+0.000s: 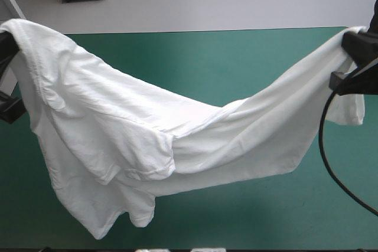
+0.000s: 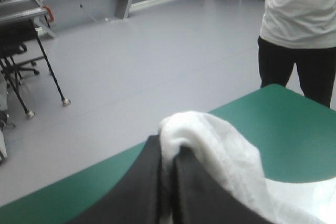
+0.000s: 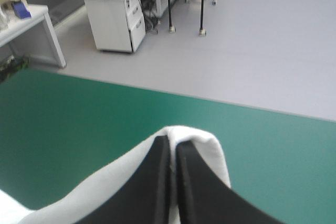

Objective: Fold the cloth

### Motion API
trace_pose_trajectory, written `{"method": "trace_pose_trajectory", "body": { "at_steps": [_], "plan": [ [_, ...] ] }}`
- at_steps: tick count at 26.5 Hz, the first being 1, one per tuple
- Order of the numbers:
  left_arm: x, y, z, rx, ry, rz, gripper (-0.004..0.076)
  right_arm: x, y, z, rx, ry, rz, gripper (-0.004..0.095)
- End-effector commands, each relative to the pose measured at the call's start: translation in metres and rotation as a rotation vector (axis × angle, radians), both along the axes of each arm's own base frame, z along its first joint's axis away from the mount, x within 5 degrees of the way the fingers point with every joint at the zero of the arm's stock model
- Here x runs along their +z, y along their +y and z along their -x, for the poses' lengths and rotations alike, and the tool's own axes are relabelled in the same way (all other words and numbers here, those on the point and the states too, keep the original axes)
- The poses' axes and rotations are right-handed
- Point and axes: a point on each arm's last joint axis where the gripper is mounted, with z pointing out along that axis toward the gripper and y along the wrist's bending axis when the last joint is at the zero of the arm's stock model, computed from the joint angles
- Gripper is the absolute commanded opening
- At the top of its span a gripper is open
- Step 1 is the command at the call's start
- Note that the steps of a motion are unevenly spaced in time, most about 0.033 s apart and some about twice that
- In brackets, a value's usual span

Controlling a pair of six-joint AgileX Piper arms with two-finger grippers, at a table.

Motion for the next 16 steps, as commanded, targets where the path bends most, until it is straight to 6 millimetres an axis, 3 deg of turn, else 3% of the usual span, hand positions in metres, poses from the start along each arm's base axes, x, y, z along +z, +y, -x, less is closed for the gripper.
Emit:
{"method": "trace_pose_trajectory", "body": {
  "at_steps": [1, 4, 9, 13, 16],
  "plan": [
    [-0.021, -0.009, -0.021, -0.002, 0.141, -0.027, -0.0010, -0.021, 0.003, -0.016, -0.015, 0.073, 0.003, -0.0013],
    [-0.044, -0.016, -0.042, 0.012, 0.249, -0.059, -0.0010, -0.050, 0.008, -0.037, -0.019, 0.189, 0.037, -0.0013],
    [-0.104, -0.031, -0.102, 0.088, 0.500, -0.169, -0.0010, -0.102, 0.021, -0.086, -0.024, 0.349, 0.077, -0.0013],
    [-0.147, -0.046, -0.152, 0.111, 0.601, -0.227, -0.0010, -0.142, 0.031, -0.131, -0.037, 0.432, 0.111, -0.0013],
    [-0.180, -0.062, -0.212, 0.140, 0.577, -0.248, -0.0010, -0.187, 0.042, -0.196, -0.072, 0.496, 0.202, -0.0013]
  ]
}}
